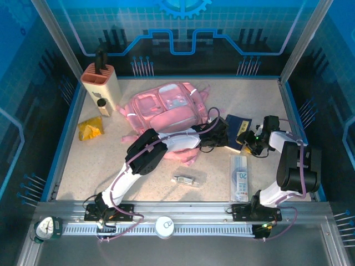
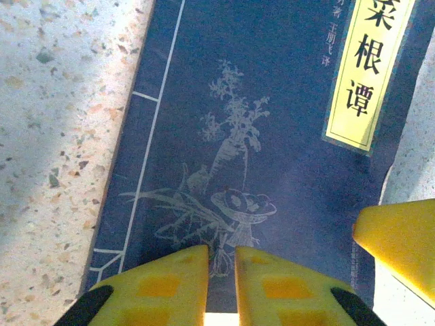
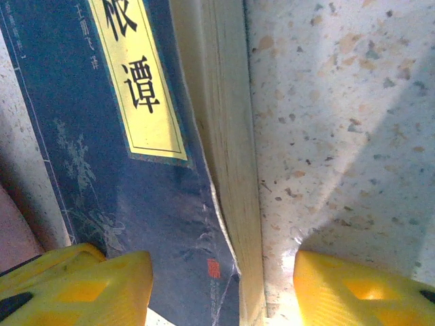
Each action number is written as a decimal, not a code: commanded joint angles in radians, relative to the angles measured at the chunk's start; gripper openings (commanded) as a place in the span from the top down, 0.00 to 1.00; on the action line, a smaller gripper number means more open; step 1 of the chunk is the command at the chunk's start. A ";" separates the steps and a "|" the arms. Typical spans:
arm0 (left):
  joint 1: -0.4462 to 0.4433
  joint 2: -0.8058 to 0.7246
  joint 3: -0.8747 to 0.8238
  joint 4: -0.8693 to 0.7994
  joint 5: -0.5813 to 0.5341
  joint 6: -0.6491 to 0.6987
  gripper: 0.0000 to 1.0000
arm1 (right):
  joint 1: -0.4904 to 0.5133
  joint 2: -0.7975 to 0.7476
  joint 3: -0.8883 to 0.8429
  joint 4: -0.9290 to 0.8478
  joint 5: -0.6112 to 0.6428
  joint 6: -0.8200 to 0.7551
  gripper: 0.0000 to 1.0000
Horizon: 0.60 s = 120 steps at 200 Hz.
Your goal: Pack the student bag
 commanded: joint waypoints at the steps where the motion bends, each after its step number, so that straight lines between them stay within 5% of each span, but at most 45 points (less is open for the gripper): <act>1: 0.006 0.023 0.015 -0.039 0.009 -0.012 0.85 | 0.040 0.032 0.025 0.031 -0.065 0.012 0.44; 120: 0.007 0.018 -0.008 -0.038 0.025 -0.023 0.89 | 0.041 -0.047 0.029 0.028 -0.090 -0.011 0.67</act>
